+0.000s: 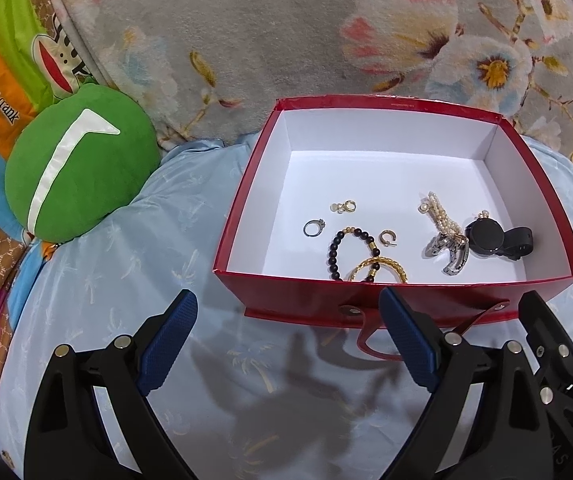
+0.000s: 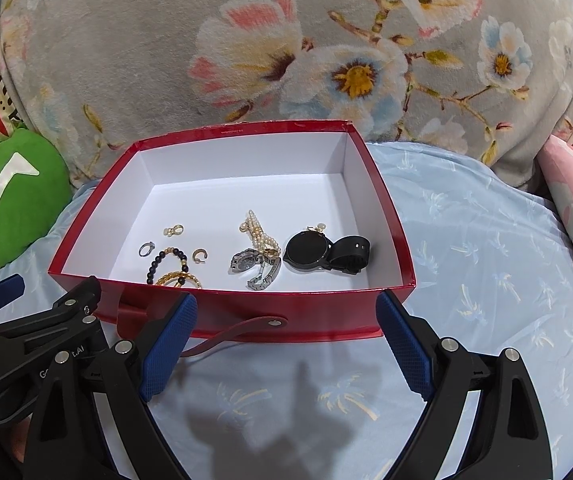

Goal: Organize jewelry

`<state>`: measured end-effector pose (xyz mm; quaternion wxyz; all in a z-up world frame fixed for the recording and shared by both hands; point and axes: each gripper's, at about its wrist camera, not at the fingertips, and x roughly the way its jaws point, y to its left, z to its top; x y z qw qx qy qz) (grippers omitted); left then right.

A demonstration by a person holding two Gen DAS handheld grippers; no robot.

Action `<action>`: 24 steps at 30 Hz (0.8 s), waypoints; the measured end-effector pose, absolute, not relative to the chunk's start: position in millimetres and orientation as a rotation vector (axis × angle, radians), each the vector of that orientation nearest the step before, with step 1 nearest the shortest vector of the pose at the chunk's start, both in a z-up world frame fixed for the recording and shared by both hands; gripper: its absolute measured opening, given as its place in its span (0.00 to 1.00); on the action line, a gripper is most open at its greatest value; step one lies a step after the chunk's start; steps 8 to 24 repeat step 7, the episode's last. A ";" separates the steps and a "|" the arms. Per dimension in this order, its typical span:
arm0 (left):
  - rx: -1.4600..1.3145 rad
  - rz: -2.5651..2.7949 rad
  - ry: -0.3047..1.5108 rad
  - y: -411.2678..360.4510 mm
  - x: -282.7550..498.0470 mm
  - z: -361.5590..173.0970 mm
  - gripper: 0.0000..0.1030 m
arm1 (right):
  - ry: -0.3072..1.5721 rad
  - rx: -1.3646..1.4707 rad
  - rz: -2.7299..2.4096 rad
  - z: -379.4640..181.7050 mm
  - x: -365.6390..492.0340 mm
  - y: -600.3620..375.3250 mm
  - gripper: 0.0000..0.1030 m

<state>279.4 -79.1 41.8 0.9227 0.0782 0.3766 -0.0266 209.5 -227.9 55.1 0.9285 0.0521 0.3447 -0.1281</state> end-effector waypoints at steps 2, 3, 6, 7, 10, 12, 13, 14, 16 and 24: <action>0.157 -0.054 0.781 -79.2 280.8 41.0 0.87 | 0.706 0.103 -0.264 53.7 209.3 -228.3 0.86; 0.152 -0.056 0.783 -78.7 281.4 40.8 0.87 | 0.705 0.105 -0.264 53.7 209.2 -228.3 0.86; 0.154 -0.058 0.793 -78.6 282.9 39.1 0.87 | 0.704 0.100 -0.265 52.5 208.6 -227.8 0.86; 0.155 -0.057 0.795 -79.0 283.0 38.8 0.87 | 0.705 0.098 -0.265 52.0 208.7 -227.1 0.86; 0.155 -0.057 0.795 -79.0 283.0 38.8 0.87 | 0.705 0.098 -0.265 52.0 208.7 -227.1 0.86; 0.155 -0.057 0.795 -79.0 283.0 38.8 0.87 | 0.705 0.098 -0.265 52.0 208.7 -227.1 0.86; 0.155 -0.057 0.795 -79.0 283.0 38.8 0.87 | 0.705 0.098 -0.265 52.0 208.7 -227.1 0.86; 0.155 -0.057 0.795 -79.0 283.0 38.8 0.87 | 0.705 0.098 -0.265 52.0 208.7 -227.1 0.86; 0.155 -0.057 0.795 -79.0 283.0 38.8 0.87 | 0.705 0.098 -0.265 52.0 208.7 -227.1 0.86; 0.155 -0.057 0.795 -79.0 283.0 38.8 0.87 | 0.705 0.098 -0.265 52.0 208.7 -227.1 0.86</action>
